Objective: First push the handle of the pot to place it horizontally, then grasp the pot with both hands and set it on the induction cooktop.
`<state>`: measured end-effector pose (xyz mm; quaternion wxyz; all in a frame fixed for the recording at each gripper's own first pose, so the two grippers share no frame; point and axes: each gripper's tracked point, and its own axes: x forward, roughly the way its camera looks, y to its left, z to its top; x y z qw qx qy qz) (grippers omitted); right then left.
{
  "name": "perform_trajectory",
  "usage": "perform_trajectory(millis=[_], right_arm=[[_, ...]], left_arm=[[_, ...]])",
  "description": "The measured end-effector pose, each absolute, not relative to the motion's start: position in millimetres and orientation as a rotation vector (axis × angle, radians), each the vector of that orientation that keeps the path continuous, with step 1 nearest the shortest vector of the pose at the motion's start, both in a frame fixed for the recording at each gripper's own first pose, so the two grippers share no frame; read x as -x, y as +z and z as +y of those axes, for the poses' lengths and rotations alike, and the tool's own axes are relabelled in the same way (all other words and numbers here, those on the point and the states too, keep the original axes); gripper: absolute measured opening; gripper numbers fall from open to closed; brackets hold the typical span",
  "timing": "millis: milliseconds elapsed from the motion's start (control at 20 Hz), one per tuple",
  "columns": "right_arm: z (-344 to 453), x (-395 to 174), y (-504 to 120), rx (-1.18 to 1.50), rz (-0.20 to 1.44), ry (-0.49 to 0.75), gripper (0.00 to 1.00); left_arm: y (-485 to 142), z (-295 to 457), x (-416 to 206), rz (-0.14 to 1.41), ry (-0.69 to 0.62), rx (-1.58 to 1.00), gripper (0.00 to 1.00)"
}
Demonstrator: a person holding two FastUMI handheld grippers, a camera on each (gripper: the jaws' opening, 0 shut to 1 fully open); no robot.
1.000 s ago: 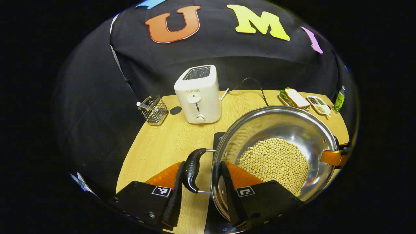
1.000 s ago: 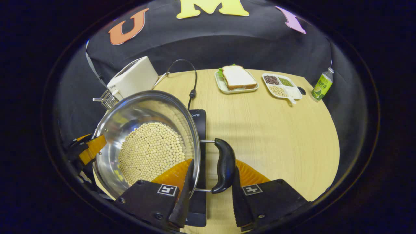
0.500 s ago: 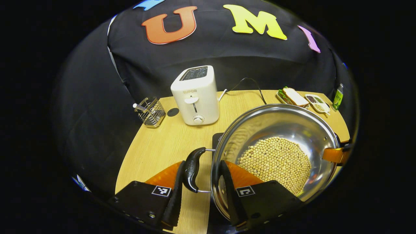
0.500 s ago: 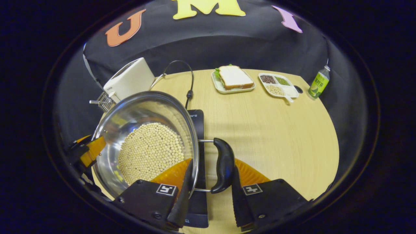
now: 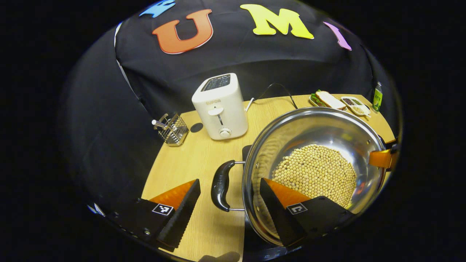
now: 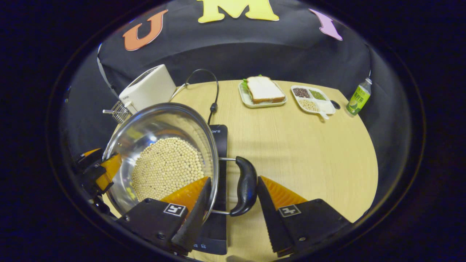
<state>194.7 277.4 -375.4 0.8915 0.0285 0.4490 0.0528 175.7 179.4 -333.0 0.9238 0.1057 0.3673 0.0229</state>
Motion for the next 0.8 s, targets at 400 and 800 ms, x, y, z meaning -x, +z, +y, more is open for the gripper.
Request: perform_trajectory(millis=[400, 800], right_arm=[[267.2, -192.8, -340.6, 0.029, 0.787, 0.194, 0.93], [230.6, -171.6, -258.6, 0.150, 0.565, 0.238, 0.90]], left_arm=[[-281.5, 175.0, -160.7, 0.596, 0.090, -0.232, 0.97], [-192.8, 130.2, -126.8, 0.391, 0.108, -0.217, 0.96]])
